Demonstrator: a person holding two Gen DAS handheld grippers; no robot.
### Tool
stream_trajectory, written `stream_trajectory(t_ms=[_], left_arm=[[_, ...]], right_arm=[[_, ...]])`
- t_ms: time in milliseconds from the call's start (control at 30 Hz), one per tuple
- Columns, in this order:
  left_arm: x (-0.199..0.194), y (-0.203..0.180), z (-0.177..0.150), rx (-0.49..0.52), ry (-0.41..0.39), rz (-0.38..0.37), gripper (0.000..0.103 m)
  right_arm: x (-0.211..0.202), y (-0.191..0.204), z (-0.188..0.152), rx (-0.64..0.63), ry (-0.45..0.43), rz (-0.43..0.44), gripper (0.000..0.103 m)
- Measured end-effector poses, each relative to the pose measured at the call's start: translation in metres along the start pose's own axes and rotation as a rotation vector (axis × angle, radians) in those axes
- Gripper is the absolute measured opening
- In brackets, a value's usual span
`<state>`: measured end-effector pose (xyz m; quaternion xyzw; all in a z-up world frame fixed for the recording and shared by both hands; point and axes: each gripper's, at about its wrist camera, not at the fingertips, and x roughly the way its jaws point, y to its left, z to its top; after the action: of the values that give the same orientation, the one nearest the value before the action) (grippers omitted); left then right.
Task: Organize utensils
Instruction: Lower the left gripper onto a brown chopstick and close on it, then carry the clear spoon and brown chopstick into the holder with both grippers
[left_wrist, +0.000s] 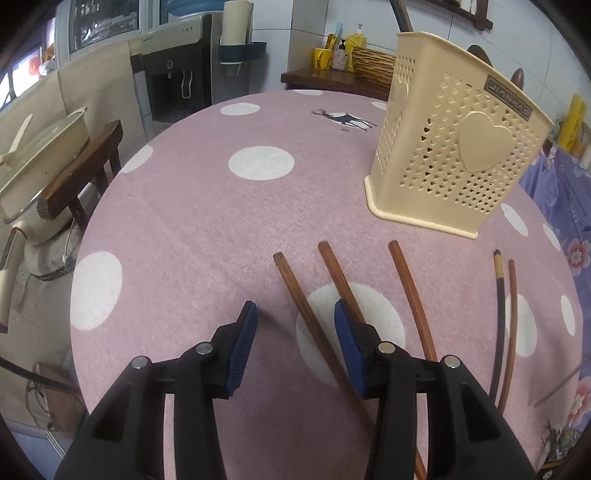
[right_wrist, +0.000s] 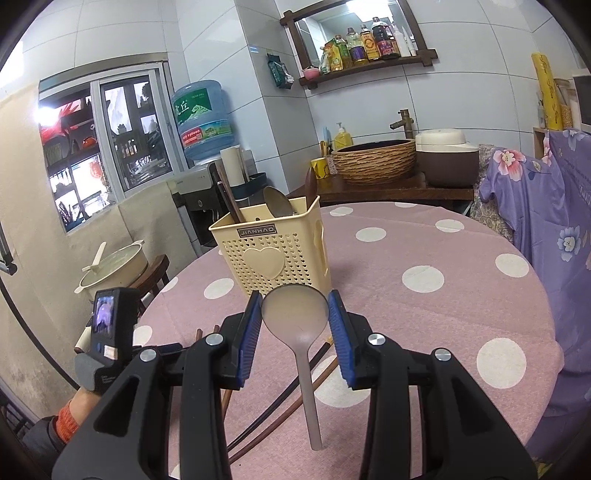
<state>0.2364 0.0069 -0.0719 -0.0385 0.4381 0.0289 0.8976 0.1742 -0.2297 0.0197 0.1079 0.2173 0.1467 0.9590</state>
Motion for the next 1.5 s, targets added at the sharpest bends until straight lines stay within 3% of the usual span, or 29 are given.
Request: stream_trajectory(t_ms=[167, 367, 700, 1133, 1333, 1500], left_arm=[[0.01, -0.003, 0.009, 0.016, -0.012, 0.078, 0.019], [0.018, -0.011, 0.018, 0.061, -0.021, 0.094, 0.011], [0.015, -0.013, 0.016, 0.078, 0.003, 0.091, 0.012], [0.019, -0.016, 0.017, 0.099, -0.028, 0.093, 0.009], [0.018, -0.01, 0.022, 0.073, -0.022, 0.051, 0.008], [-0.016, -0.004, 0.037, 0.048, -0.119, 0.005, 0.008]], right_arm=[[0.002, -0.002, -0.001, 0.012, 0.007, -0.007, 0.037], [0.003, -0.002, -0.002, 0.018, 0.004, -0.016, 0.037], [0.004, -0.003, -0.003, 0.023, 0.012, -0.023, 0.037], [0.006, -0.003, -0.006, 0.027, 0.012, -0.032, 0.037], [0.006, -0.003, -0.006, 0.03, 0.009, -0.037, 0.037], [0.004, -0.003, -0.005, 0.025, 0.006, -0.042, 0.037]])
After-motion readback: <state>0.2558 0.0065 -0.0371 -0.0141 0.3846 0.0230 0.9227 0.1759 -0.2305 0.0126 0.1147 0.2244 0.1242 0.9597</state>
